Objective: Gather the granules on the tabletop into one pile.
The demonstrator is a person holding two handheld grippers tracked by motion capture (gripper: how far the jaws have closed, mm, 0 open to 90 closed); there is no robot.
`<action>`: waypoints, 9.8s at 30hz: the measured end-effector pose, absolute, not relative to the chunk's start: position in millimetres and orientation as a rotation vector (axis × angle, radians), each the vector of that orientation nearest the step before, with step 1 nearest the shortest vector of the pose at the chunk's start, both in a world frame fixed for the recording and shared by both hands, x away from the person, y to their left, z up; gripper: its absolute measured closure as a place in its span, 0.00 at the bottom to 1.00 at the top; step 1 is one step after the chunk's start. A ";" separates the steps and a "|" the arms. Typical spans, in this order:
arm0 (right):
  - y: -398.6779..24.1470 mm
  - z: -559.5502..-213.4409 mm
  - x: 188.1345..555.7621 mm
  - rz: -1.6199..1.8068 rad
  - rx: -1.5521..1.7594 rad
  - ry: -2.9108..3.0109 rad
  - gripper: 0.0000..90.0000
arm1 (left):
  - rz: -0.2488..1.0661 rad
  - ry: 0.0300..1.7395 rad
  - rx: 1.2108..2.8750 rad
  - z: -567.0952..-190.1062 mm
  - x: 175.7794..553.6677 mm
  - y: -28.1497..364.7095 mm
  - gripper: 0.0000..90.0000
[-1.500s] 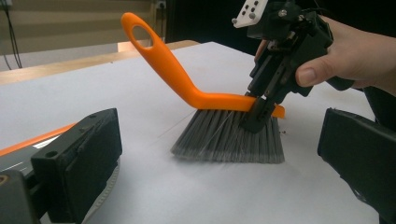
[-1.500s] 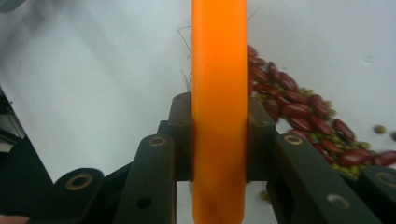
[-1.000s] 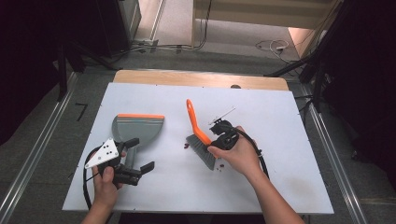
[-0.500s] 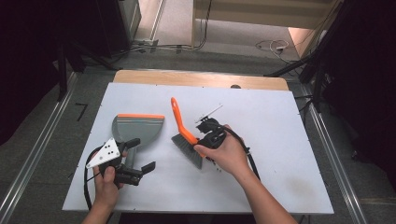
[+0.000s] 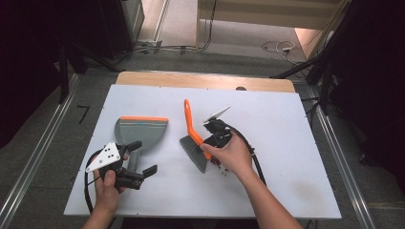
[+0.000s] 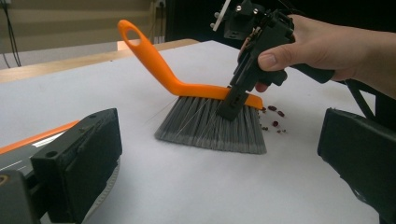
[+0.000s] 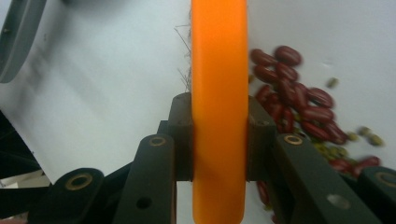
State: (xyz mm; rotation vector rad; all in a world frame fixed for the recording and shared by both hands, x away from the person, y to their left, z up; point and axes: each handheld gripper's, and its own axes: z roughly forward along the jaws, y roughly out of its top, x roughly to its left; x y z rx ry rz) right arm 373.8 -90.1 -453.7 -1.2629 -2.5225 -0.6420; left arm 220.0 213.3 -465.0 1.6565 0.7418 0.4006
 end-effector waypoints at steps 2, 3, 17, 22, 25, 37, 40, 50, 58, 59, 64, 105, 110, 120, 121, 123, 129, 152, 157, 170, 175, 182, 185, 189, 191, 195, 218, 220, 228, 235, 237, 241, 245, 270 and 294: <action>-97.6 -453.2 374.3 -0.644 -1.289 -2.518 0.76 | 0.401 0.743 1.657 -465.1 219.8 212.4 0.00; -101.4 -452.8 374.3 -0.647 -1.295 -2.525 0.76 | 0.402 0.744 1.658 -465.2 219.8 212.1 0.00; -139.3 -448.5 378.3 -0.632 -1.373 -2.546 0.76 | 0.399 0.743 1.664 -466.0 220.7 211.2 0.00; -138.9 -438.8 372.7 -0.681 -1.252 -2.632 0.76 | 0.400 0.745 1.664 -466.1 220.9 211.2 0.00; -141.4 -424.4 364.9 -0.690 -1.110 -2.749 0.76 | 0.402 0.746 1.664 -465.9 220.7 211.4 0.00; -172.9 -409.1 318.8 -0.628 -0.438 -3.128 0.76 | 0.400 0.749 1.665 -466.6 222.1 209.3 0.00; -174.4 -414.5 314.0 -0.596 -0.317 -3.139 0.76 | 0.401 0.752 1.662 -466.2 221.8 209.1 0.00; -169.2 -433.4 315.9 -0.472 -0.214 -3.072 0.76 | 0.400 0.751 1.667 -466.8 221.9 209.3 0.00; -166.8 -436.3 340.8 -0.506 -0.191 -3.040 0.76 | 0.400 0.749 1.665 -466.8 221.9 209.8 0.00; -166.3 -435.9 342.9 -0.503 -0.183 -3.039 0.76 | 0.400 0.749 1.666 -466.8 222.0 209.9 0.00; -163.5 -435.6 352.9 -0.506 -0.156 -3.046 0.76 | 0.399 0.748 1.666 -466.7 221.9 209.7 0.00; -205.0 -408.8 364.8 -0.710 -1.001 -3.029 0.76 | 0.395 0.752 1.665 -467.5 222.2 209.7 0.00; -222.2 -415.2 352.8 -0.698 -1.345 -2.963 0.76 | 0.394 0.751 1.668 -467.6 223.1 208.4 0.00; -209.1 -435.8 344.9 -0.570 -1.808 -2.824 0.76 | 0.393 0.752 1.668 -467.1 222.9 207.2 0.00; -204.4 -435.7 344.7 -0.556 -1.823 -2.825 0.76 | 0.393 0.752 1.666 -467.0 222.9 207.3 0.00; -194.4 -436.4 344.7 -0.550 -1.826 -2.835 0.76 | 0.394 0.753 1.665 -466.8 222.8 208.0 0.00; -173.9 -436.2 350.1 -0.548 -1.868 -2.812 0.76 | 0.394 0.749 1.666 -466.4 222.6 209.0 0.00; -133.9 -435.2 363.4 -0.530 -1.731 -2.908 0.76 | 0.395 0.751 1.661 -466.1 222.8 210.2 0.00; -130.6 -433.8 363.2 -0.539 -1.626 -2.972 0.76 | 0.394 0.750 1.660 -465.9 222.4 210.8 0.00; -127.8 -439.2 390.5 -0.571 -0.564 -3.539 0.76 | 0.398 0.756 1.659 -466.0 222.8 212.0 0.00; -122.7 -444.1 391.9 -0.610 -0.243 -3.569 0.76 | 0.395 0.762 1.659 -467.1 223.0 213.0 0.00; -132.5 -443.2 381.5 -0.609 -0.102 -3.534 0.76 | 0.395 0.760 1.660 -467.1 223.1 213.0 0.00; -137.4 -442.0 373.4 -0.607 -0.040 -3.517 0.76 | 0.392 0.760 1.661 -467.3 223.0 211.6 0.00; -143.6 -439.3 367.8 -0.605 -0.027 -3.498 0.76 | 0.391 0.756 1.664 -467.3 222.8 210.0 0.00; -145.9 -436.8 367.5 -0.628 -0.028 -3.502 0.76 | 0.393 0.757 1.667 -467.3 222.7 209.8 0.00; -145.8 -431.1 367.9 -0.705 -0.045 -3.502 0.76 | 0.393 0.757 1.665 -467.8 223.6 210.1 0.00; -137.9 -433.5 374.2 -0.796 -0.015 -3.550 0.76 | 0.393 0.755 1.671 -467.4 223.4 208.5 0.00; -134.9 -436.6 377.9 -0.780 -0.025 -3.584 0.76 | 0.392 0.758 1.670 -467.6 223.4 208.4 0.00; -128.4 -447.5 371.4 -0.652 0.015 -3.580 0.76 | 0.389 0.756 1.670 -468.5 224.0 209.4 0.00; -146.2 -428.2 360.0 -0.759 -0.051 -3.518 0.76 | 0.391 0.759 1.669 -467.8 223.3 209.1 0.00; -152.2 -419.3 353.0 -0.804 -0.044 -3.485 0.76 | 0.390 0.761 1.668 -467.9 223.3 208.8 0.00; -163.8 -409.2 336.9 -0.828 -0.016 -3.363 0.76 | 0.391 0.761 1.671 -468.3 223.8 208.5 0.00; -165.6 -413.6 324.5 -0.708 0.035 -3.274 0.76 | 0.391 0.762 1.671 -468.3 224.1 208.1 0.00; -164.3 -423.6 365.4 -0.854 -0.100 -3.069 0.76 | 0.391 0.763 1.670 -468.4 223.6 210.4 0.00; -266.3 -410.7 321.2 -1.268 -1.033 -2.905 0.76 | 0.401 0.774 1.670 -468.8 224.4 209.6 0.00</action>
